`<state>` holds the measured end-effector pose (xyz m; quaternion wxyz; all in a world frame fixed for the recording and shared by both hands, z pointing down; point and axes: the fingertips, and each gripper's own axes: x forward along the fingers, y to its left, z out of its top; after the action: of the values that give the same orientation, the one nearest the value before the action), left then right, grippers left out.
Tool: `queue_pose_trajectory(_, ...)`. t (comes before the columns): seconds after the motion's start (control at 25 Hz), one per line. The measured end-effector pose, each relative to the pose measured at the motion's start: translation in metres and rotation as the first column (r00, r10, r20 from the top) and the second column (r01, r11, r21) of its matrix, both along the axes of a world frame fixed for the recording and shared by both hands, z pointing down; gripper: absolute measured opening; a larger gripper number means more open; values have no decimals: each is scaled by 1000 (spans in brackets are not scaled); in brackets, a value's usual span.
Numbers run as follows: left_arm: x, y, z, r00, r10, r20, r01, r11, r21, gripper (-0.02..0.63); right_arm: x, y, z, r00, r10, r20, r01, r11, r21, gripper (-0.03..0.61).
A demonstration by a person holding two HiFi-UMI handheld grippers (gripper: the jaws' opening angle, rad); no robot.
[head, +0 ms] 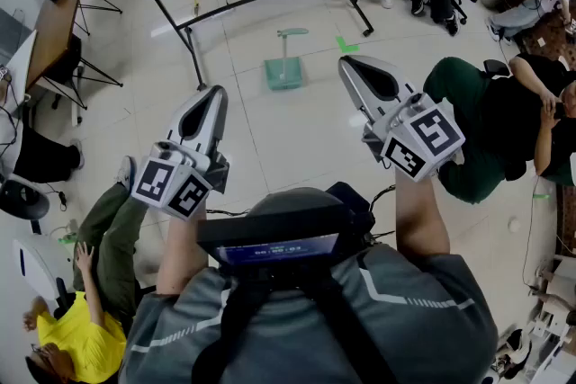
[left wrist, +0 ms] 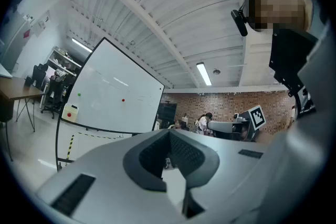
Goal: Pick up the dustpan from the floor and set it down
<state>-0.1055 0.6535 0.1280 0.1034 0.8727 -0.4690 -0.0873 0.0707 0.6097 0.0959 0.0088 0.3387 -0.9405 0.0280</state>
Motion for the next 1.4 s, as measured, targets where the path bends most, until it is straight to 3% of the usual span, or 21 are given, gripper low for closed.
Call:
queue_pose_trajectory(0.2,-34,-23,19,1000,12,11,-12,1000,0,34,-25,-25,16,999,37,8,-37,999,5,25)
queue_pose_trajectory(0.48,-46,-91,28,1000,-1,11,1,1000,-6,33,-45,-90,25,1000,-10,7,10,1000,6,25)
queue_pose_trajectory(0.84,-23,-251,11,996,-79,47,78,997,18,33,-37,-262,22,988,-154,-14,154,988,26,25)
queue_pose_trajectory(1.04,-21,-359,5,989,-149,11,150,989,-5,34,-28,-366,19,973,-232,-14,233,973,6,25)
queue_pose_trajectory(1.2,-15,-415,9,984,-180,17,180,984,1,33,-20,-412,28,963,-269,-24,270,963,9,25)
queue_pose_trajectory(1.4,-33,-465,16,991,-135,22,135,991,8,34,-41,-448,32,965,-261,-16,261,963,63,25)
